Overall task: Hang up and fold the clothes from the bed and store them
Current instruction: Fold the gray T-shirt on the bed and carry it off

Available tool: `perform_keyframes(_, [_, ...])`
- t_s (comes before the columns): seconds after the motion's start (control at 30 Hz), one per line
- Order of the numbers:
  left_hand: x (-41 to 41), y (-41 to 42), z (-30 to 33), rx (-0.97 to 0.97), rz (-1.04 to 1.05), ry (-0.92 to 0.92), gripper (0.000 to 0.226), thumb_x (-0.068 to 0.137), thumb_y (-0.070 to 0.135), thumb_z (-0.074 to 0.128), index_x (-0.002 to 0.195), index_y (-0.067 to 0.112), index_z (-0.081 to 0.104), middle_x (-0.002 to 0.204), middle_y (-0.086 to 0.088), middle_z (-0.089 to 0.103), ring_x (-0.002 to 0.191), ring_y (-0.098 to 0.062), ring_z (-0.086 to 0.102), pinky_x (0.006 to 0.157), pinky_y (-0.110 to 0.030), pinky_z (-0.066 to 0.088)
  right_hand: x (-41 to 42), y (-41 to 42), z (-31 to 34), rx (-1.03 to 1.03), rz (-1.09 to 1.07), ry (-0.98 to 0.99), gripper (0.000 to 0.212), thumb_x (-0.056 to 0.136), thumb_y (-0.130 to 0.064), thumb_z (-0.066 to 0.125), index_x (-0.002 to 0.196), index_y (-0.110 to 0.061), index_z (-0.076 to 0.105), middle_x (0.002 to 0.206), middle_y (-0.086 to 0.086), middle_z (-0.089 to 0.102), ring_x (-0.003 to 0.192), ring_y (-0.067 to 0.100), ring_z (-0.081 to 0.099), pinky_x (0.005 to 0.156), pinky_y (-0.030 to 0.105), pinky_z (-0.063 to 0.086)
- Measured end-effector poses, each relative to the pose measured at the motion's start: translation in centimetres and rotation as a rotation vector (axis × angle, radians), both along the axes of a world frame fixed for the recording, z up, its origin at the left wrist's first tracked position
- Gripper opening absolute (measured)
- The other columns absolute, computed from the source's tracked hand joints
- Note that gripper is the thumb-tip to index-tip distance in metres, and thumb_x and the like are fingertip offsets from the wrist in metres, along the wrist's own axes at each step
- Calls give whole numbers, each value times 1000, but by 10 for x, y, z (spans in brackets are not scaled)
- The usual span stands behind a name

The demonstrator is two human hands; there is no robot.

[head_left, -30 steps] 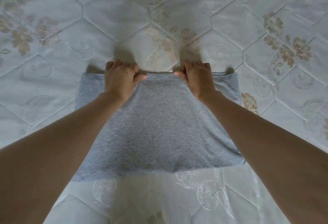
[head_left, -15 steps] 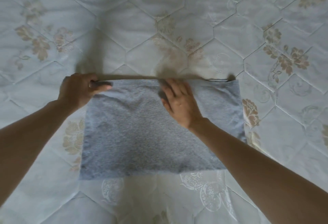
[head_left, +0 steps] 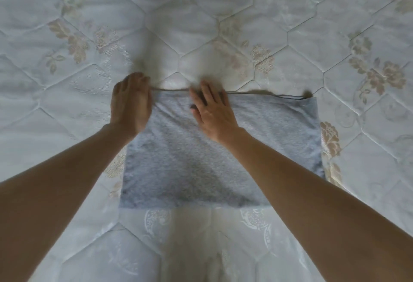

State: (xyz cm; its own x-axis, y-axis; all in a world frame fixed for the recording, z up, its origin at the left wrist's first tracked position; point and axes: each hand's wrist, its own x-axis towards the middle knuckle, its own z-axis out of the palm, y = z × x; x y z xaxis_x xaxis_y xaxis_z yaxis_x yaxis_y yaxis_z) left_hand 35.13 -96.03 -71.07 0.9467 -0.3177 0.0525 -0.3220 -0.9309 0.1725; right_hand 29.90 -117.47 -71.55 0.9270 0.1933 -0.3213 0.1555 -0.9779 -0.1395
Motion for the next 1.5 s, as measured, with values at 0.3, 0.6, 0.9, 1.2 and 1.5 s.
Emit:
perform_keyframes(0.3, [-56,-98,-12,121,-634,62,55,95,36,34,140,10,52,149,-14,44,139,-31,41,111,-52,36,-77,-100,8,-106,-403,-71,61,105,-42,19,158,-16,5,164,16,-4,152,30,-6,122,50,2])
perform_keyframes(0.6, [-155,-169,-28,51,-441,111,58,92,28,36,147,8,42,158,-11,31,146,-27,27,116,-51,24,-164,-78,-20,56,-403,-159,58,104,-40,20,153,-10,30,160,17,25,150,31,19,119,55,21])
perform_keyframes(0.9, [-206,-65,-43,32,68,178,57,100,35,22,155,18,24,162,-8,17,150,-28,13,121,-52,7,-196,-120,-36,-122,-519,-181,60,103,-42,18,158,-19,13,165,12,10,152,25,9,122,49,13])
perform_keyframes(1.2, [-130,-113,-48,49,-209,110,57,99,35,26,151,12,33,159,-9,27,148,-28,21,118,-55,14,-115,-38,-36,100,-126,-209,57,103,-39,25,150,-10,39,160,15,27,150,30,19,118,57,18])
perform_keyframes(1.5, [-85,-100,-47,111,222,208,57,103,38,11,156,26,-4,164,-5,-8,150,-29,-9,119,-54,-5,-91,-116,-36,-89,-367,-116,59,104,-47,10,157,-24,-5,165,8,-7,152,25,-7,123,48,-3])
